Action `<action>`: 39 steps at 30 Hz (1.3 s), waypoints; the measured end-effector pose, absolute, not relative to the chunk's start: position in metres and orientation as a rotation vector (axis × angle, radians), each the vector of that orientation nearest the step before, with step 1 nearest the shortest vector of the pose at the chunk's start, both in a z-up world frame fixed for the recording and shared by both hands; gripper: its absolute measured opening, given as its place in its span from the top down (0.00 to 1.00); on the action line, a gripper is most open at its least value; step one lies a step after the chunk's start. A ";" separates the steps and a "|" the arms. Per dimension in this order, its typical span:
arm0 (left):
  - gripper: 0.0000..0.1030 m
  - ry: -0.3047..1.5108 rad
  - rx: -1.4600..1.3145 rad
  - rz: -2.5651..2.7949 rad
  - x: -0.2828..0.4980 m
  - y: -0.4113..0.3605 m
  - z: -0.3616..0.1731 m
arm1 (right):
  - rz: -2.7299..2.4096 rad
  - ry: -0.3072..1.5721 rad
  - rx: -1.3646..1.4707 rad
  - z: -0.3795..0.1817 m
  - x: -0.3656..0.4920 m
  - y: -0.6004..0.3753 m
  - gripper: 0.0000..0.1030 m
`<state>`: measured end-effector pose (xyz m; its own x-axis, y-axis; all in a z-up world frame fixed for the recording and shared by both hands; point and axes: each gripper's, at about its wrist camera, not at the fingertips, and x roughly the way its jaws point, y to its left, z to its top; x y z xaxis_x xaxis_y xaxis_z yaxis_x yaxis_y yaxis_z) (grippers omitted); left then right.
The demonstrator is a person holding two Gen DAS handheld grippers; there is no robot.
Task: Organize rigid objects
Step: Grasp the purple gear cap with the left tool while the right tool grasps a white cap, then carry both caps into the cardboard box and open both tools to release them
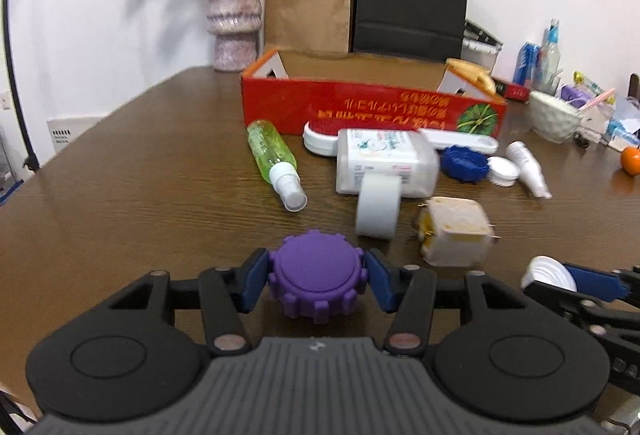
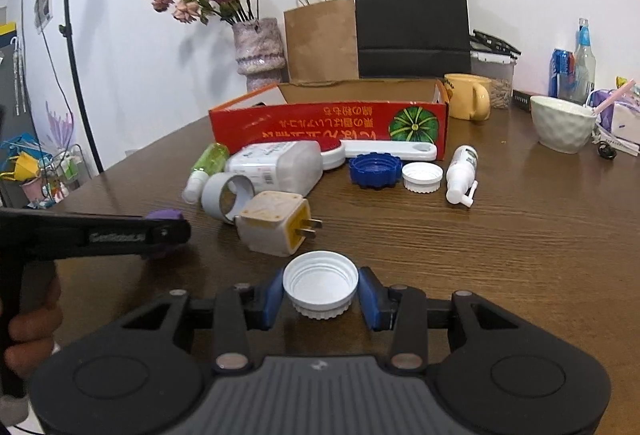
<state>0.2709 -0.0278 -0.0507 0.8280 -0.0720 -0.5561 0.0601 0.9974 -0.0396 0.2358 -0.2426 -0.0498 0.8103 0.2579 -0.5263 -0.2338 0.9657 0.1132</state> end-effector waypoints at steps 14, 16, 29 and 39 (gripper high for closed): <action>0.48 0.317 0.017 0.009 0.133 -0.018 0.010 | 0.240 0.355 0.025 -0.005 0.133 -0.244 0.62; 0.48 0.299 0.015 0.011 0.124 -0.015 0.012 | 0.234 0.333 0.024 -0.001 0.121 -0.243 0.62; 0.48 0.281 0.011 0.003 0.097 0.002 0.000 | 0.250 0.313 -0.022 0.001 0.088 -0.219 0.62; 0.48 0.365 0.024 -0.038 0.119 -0.006 -0.032 | 0.260 0.360 -0.016 -0.012 0.099 -0.213 0.62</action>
